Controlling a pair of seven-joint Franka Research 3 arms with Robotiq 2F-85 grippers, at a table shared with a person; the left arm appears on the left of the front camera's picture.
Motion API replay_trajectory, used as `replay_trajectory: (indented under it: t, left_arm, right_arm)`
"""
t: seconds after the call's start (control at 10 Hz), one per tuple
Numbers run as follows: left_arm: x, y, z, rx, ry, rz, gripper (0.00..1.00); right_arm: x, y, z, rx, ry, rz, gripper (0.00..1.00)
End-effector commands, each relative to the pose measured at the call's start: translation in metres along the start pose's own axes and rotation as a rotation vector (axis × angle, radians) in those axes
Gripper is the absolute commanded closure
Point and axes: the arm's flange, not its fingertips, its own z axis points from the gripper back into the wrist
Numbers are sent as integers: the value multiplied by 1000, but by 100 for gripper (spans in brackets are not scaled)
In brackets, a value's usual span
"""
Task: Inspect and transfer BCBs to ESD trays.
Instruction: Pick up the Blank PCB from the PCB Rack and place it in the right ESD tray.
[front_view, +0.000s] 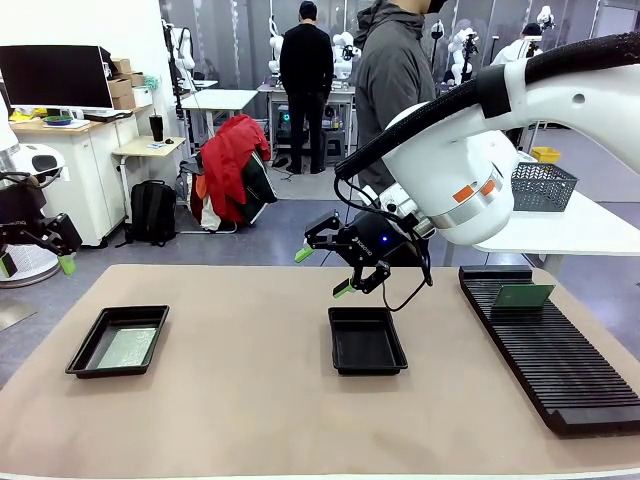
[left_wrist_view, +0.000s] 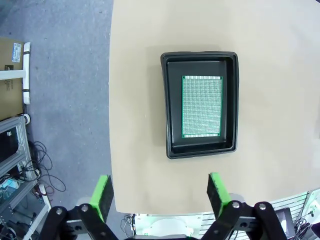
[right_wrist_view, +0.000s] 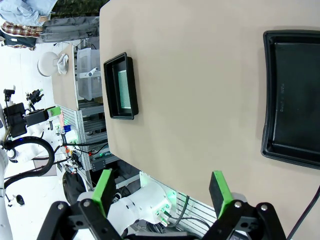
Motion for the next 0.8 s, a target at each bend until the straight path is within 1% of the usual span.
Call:
replay_trajectory:
  t: [0.0, 0.7]
  left_arm:
    - [1, 1, -3, -11, -11, -14, 0]
    - [1, 1, -3, -11, -11, -14, 0]
  right_arm:
    - [-1, 0, 1, -14, -1, -7, 0]
    - [-1, 0, 1, -14, -1, -7, 0]
